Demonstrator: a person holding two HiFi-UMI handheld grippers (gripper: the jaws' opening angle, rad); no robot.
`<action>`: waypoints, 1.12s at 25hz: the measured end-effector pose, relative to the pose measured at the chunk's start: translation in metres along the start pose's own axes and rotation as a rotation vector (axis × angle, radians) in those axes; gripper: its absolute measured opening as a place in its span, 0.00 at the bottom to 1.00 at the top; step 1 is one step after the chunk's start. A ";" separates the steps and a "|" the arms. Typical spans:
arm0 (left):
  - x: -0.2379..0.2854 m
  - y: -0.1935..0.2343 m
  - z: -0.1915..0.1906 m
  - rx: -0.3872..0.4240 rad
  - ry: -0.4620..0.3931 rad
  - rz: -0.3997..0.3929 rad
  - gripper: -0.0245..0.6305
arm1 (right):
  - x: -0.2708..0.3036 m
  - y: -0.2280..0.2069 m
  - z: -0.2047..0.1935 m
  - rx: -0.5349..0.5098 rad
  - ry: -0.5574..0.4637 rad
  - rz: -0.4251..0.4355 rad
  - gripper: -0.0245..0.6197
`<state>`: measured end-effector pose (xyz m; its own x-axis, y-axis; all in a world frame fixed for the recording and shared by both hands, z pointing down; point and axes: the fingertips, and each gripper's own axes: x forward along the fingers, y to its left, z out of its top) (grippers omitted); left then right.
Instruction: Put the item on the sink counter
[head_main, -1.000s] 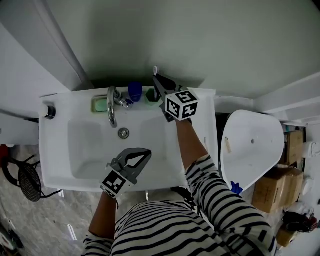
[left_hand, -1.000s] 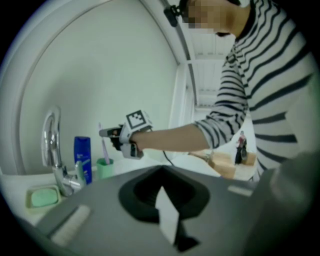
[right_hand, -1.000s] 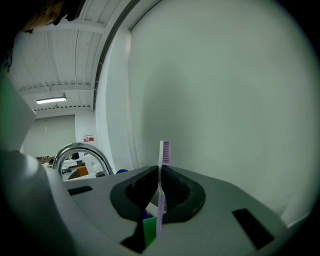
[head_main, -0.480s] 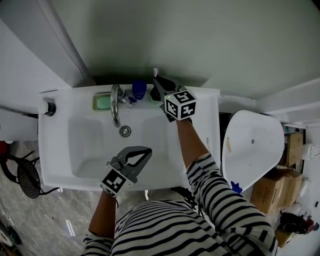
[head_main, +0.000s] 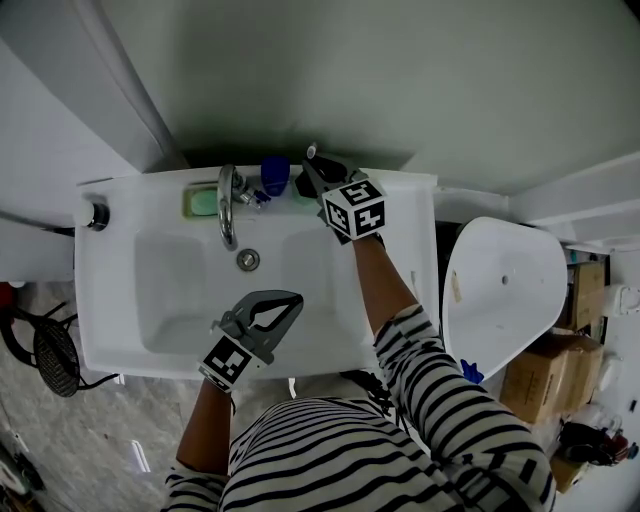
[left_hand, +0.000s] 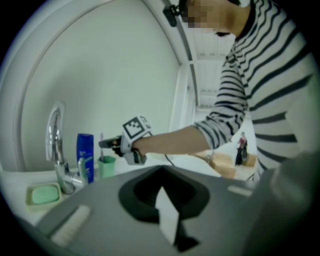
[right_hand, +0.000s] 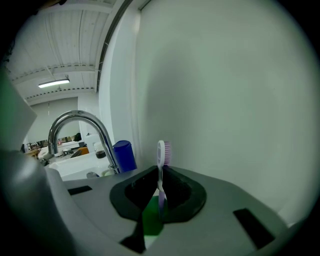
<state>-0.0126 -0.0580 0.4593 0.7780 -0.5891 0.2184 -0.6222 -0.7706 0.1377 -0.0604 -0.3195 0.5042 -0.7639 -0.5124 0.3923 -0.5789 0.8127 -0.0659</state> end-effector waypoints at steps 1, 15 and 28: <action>0.000 0.000 0.000 0.001 -0.001 0.000 0.05 | 0.000 0.000 -0.001 -0.002 0.009 -0.003 0.08; 0.002 -0.005 0.006 0.010 -0.007 -0.002 0.05 | -0.006 -0.006 0.000 0.048 0.084 0.012 0.08; 0.003 -0.010 0.010 0.026 -0.008 -0.008 0.05 | -0.007 0.000 -0.011 0.035 0.144 0.028 0.12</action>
<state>-0.0027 -0.0545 0.4490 0.7836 -0.5849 0.2096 -0.6137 -0.7812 0.1143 -0.0521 -0.3128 0.5111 -0.7323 -0.4425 0.5176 -0.5695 0.8147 -0.1093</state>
